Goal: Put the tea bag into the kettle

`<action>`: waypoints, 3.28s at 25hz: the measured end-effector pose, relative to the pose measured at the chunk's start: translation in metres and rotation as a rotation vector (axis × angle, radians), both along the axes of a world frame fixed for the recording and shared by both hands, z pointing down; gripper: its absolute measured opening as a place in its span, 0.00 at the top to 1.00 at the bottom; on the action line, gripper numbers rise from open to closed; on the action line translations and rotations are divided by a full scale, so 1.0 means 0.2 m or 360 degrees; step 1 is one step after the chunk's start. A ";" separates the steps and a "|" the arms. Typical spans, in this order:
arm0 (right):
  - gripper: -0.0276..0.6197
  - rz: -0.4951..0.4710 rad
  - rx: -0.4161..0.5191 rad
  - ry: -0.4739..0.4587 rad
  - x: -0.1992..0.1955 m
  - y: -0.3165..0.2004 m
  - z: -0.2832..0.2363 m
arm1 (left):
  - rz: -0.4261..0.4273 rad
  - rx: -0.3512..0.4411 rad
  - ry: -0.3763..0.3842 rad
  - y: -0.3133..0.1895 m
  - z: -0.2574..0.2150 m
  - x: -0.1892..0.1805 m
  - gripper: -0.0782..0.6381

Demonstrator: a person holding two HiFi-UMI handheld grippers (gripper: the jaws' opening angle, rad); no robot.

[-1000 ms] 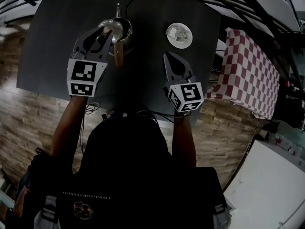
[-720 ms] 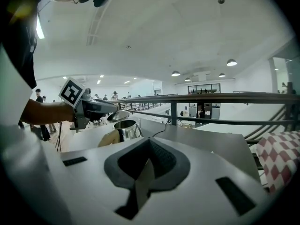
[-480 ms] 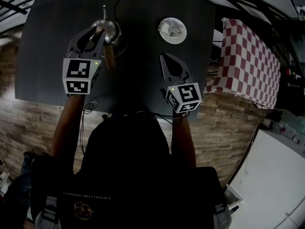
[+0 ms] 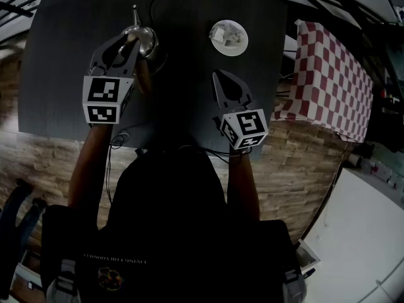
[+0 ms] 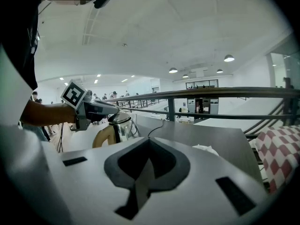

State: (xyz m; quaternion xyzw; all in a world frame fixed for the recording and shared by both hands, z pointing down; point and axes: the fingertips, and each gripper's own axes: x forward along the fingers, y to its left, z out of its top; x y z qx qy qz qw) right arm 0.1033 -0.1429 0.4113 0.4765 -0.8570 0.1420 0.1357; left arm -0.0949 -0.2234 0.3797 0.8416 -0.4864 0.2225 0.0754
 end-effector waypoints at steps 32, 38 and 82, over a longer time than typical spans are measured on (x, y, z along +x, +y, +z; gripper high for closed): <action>0.94 -0.0047 0.0039 -0.0042 -0.05 0.02 -0.07 | 0.0048 0.0052 0.0041 0.07 -0.06 0.01 0.67; 0.94 -0.0112 0.0083 -0.0097 -0.13 0.09 -0.16 | 0.0014 0.0189 0.0104 0.23 -0.19 -0.06 0.88; 0.94 -0.0301 0.0040 -0.0247 -0.50 1.06 -0.31 | 0.0475 -0.0104 0.0282 1.40 0.00 0.19 0.88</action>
